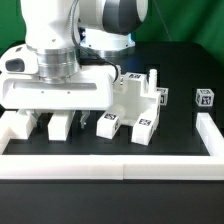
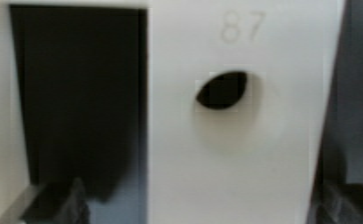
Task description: Assemble chair
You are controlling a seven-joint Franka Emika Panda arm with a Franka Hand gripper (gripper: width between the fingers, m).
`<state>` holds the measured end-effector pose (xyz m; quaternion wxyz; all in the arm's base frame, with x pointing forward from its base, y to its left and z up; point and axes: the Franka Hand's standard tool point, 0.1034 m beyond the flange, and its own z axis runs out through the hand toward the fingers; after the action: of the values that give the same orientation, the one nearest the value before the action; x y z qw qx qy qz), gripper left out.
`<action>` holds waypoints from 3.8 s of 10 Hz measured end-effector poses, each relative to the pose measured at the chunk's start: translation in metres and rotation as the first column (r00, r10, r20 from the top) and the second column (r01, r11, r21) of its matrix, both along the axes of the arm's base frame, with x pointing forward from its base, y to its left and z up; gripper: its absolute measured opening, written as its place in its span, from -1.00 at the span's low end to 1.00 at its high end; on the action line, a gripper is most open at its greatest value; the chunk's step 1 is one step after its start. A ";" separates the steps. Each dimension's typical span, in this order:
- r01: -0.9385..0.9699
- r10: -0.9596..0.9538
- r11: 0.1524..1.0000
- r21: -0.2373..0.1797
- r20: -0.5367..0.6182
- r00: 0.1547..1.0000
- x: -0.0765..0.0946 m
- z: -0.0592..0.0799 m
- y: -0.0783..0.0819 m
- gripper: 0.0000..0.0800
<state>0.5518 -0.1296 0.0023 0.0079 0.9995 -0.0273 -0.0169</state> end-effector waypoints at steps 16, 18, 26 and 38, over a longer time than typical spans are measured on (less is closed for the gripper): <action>0.039 -0.039 0.998 0.057 0.003 0.999 0.014 0.063 -0.003 -0.28; 0.075 -0.076 0.995 0.071 0.007 0.997 0.022 0.083 0.006 -0.28; 0.136 -0.137 0.988 0.073 0.010 0.991 0.025 0.093 0.019 -0.28; 0.377 -0.378 0.920 0.104 -0.006 0.926 0.035 0.137 0.109 -0.28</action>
Offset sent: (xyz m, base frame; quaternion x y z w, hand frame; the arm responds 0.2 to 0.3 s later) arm 0.0009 0.0007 -0.0013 -0.0045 -0.0034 -0.0011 1.0000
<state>0.5867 -0.0207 0.1394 -0.0475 0.9746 -0.2184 -0.0123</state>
